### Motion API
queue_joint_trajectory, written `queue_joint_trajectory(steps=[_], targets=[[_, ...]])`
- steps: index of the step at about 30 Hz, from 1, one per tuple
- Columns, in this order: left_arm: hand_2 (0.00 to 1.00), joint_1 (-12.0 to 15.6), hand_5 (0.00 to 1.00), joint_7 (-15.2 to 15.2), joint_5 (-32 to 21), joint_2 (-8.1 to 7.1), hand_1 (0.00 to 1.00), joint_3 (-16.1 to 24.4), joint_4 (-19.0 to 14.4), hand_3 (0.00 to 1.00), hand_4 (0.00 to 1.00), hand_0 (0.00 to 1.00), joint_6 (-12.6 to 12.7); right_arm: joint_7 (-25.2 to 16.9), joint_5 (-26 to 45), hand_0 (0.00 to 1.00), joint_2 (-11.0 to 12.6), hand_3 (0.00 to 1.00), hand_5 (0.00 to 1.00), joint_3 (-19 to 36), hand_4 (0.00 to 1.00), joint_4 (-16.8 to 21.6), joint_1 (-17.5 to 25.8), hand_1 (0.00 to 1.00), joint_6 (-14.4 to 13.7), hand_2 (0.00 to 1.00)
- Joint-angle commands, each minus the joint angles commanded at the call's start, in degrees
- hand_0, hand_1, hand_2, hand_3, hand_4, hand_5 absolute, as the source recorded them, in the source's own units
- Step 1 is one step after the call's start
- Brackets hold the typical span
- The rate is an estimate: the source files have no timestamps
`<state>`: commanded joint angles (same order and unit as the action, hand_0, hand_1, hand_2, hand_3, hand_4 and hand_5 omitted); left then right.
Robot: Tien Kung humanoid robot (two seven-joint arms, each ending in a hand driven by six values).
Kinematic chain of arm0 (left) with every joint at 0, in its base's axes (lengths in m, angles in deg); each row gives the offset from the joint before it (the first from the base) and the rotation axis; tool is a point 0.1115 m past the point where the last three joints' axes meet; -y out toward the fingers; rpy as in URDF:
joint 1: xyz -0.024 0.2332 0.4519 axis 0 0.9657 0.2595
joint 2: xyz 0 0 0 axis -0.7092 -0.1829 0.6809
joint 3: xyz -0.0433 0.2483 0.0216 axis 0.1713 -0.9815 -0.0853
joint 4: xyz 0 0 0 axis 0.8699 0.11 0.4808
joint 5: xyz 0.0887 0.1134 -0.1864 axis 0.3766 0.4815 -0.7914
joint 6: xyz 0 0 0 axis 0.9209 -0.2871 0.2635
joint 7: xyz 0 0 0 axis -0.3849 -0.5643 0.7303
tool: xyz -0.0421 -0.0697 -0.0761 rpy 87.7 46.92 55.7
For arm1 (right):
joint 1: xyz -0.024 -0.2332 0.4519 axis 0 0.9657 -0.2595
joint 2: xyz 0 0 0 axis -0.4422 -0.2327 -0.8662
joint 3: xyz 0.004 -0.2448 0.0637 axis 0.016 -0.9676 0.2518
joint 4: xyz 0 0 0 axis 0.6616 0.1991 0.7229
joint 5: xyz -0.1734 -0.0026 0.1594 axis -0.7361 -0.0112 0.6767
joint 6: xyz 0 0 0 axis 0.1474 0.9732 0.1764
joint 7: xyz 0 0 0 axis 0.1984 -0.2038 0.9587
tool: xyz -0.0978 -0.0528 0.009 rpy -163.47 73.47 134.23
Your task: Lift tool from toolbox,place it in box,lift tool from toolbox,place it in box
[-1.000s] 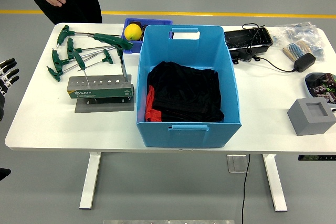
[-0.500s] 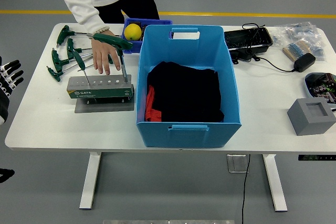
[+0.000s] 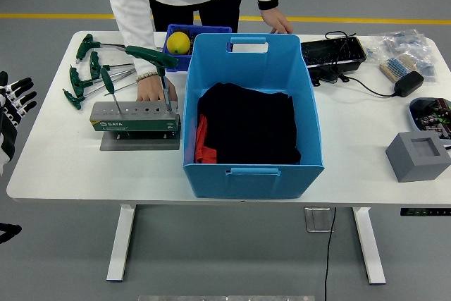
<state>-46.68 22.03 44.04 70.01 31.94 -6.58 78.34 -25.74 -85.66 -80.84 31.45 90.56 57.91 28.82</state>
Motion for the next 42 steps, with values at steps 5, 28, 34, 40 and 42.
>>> queue_joint_trajectory(steps=[5, 28, 34, 40, 42], targets=[[0.872, -0.38, 0.998, 0.1, 0.8, -1.14, 0.862, -0.1, 0.27, 0.76, 0.895, 0.854, 0.04, 0.05, -0.11, 0.794, -0.05, 0.71, 0.746, 0.14, 0.933, 0.0, -0.07, 0.803, 0.01, 0.843], [0.9, -3.22, 0.923, 2.31, 8.21, -4.44, 0.884, -1.98, 1.25, 0.8, 0.96, 0.861, 1.53, 0.13, -0.48, 0.794, -0.04, 0.705, 0.744, 0.91, 0.927, 0.0, 0.37, 0.801, 0.26, 0.842], [0.947, -6.25, 0.816, 3.53, 17.79, -7.6, 0.938, -4.57, 1.52, 0.834, 0.998, 0.896, 2.54, 0.26, -0.93, 0.794, -0.16, 0.705, 0.743, 1.62, 0.927, 0.0, 0.64, 0.801, 0.35, 0.84], [0.998, -13.51, 0.722, 3.43, 31.08, -14.87, 0.998, -12.39, 3.09, 0.904, 0.998, 0.953, 2.77, 0.48, -1.14, 0.793, -0.19, 0.703, 0.744, 2.13, 0.928, 0.0, 0.66, 0.801, 0.45, 0.84], [0.998, -17.36, 0.722, 3.2, 35.72, -18.07, 0.998, -16.85, 4.61, 0.904, 0.998, 0.953, 2.21, 0.53, -1.13, 0.793, -0.13, 0.703, 0.744, 2.07, 0.928, 0.0, 0.53, 0.801, 0.52, 0.84]])
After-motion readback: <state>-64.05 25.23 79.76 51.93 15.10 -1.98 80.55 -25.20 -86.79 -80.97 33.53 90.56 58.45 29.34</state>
